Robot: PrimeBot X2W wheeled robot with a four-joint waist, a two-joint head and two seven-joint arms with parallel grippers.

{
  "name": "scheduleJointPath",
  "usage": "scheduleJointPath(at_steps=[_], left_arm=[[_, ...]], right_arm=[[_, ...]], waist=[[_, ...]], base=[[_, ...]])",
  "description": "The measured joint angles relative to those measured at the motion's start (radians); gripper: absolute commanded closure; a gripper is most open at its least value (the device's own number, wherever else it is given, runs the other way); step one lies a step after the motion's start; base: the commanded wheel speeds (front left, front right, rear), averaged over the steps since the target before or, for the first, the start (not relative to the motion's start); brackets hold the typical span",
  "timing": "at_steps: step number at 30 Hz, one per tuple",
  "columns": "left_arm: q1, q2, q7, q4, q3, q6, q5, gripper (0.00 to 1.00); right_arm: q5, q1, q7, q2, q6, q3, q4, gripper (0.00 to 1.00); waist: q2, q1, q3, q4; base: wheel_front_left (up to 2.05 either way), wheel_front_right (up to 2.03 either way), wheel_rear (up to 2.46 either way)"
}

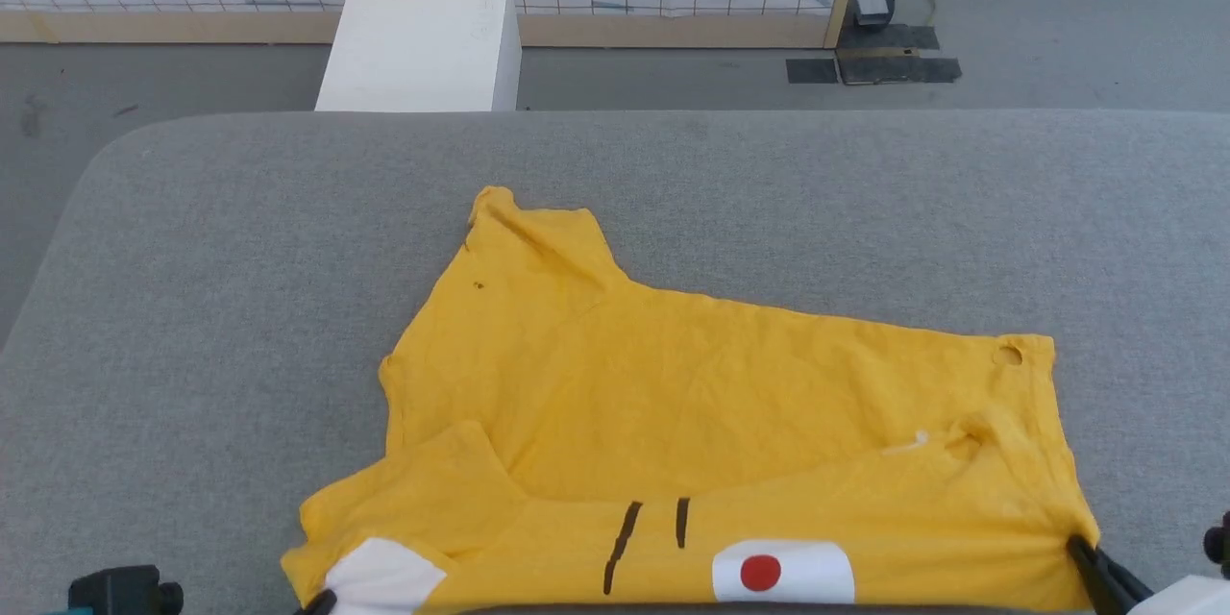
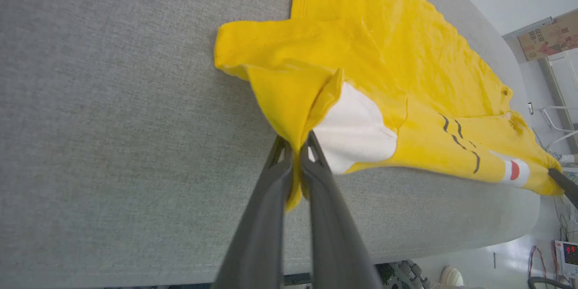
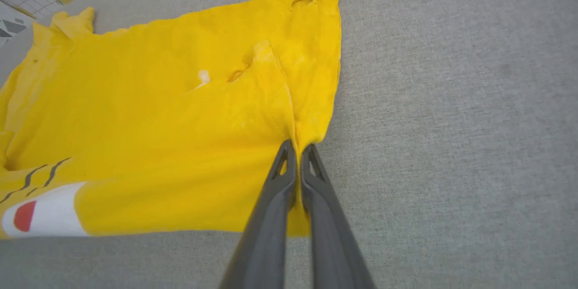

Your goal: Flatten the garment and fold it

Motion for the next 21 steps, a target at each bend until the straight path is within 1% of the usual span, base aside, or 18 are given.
scheduleJointPath(at_steps=[4,9,14,18,19,20,21], left_arm=[[0.011,-0.003,0.038,0.006,-0.022,0.009,-0.023,1.0],[0.014,-0.006,0.061,0.055,-0.039,0.01,-0.039,1.0],[0.007,-0.01,0.087,0.14,-0.069,0.0,-0.047,1.0],[-0.009,-0.024,0.077,0.183,-0.077,-0.008,-0.052,1.0],[-0.018,-0.028,0.065,0.192,-0.075,-0.009,-0.051,1.0],[-0.024,-0.031,0.057,0.199,-0.075,-0.012,-0.048,0.76],[-0.031,-0.033,0.046,0.206,-0.074,-0.017,-0.042,0.04]], right_arm=[[0.005,0.019,0.008,0.0,0.0,0.018,0.052,1.0],[0.004,0.037,0.005,0.0,0.0,0.034,0.123,1.0],[-0.012,0.035,-0.028,0.0,0.0,0.05,0.206,1.0],[-0.014,0.026,-0.056,0.0,0.0,0.063,0.256,1.0],[-0.014,0.022,-0.064,-0.001,0.0,0.063,0.265,0.83],[-0.015,0.018,-0.066,-0.001,0.0,0.065,0.272,0.64],[-0.016,0.013,-0.074,-0.001,0.0,0.068,0.277,0.42]], waist=[[0.0,0.0,-0.005,0.001],[0.0,0.0,-0.01,0.005],[0.0,0.0,-0.017,0.005],[0.0,0.0,-0.025,-0.001],[0.0,0.0,-0.027,-0.002],[0.0,0.0,-0.029,-0.003],[0.0,0.0,-0.032,-0.004]], base=[[0.0,0.0,0.0],[0.0,0.0,0.0],[0.0,0.0,0.0],[0.0,0.0,0.0],[0.0,0.0,0.0],[0.0,0.0,0.0],[0.0,0.0,0.0]])
